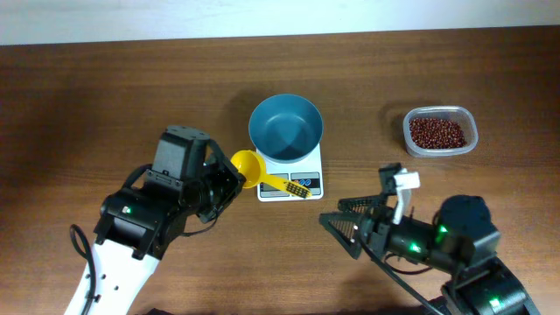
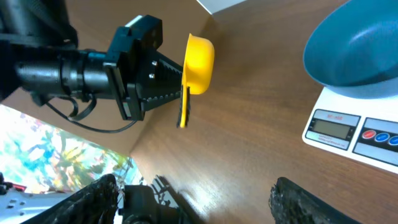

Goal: Scoop item into bowl and weigh 50g on scale
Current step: 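Bring the right gripper toward the scoop handle held by the left gripper, then close the right gripper on the scoop handle and release the left gripper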

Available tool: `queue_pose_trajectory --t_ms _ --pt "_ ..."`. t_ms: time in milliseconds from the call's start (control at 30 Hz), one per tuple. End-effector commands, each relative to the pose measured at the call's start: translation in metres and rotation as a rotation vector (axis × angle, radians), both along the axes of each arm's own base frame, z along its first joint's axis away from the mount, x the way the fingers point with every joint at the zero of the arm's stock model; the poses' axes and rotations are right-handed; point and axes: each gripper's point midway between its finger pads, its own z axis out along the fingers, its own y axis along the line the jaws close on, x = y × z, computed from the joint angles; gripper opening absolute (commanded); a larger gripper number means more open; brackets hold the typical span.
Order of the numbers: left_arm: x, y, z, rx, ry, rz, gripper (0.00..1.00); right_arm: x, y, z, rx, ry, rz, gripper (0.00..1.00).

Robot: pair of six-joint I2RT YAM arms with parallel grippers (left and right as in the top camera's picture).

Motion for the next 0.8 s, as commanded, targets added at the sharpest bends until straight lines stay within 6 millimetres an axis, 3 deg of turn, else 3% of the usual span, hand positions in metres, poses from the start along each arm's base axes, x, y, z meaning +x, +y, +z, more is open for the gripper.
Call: queue_pose_trajectory --t_ms 0,300,500,767 --pt "0.003 0.002 0.002 0.015 -0.011 0.042 0.0 0.01 0.013 0.003 -0.008 -0.008 0.002 0.75" --pt "0.003 0.002 0.002 0.014 -0.01 0.04 0.0 0.03 0.045 -0.006 0.003 0.011 0.054 0.6" --pt "-0.003 -0.009 0.002 0.029 -0.018 0.0 0.0 0.037 0.05 0.001 0.035 -0.01 0.05 0.55" --pt "-0.007 -0.015 0.001 0.047 -0.028 -0.021 0.0 0.035 0.051 0.002 0.044 -0.004 0.063 0.39"
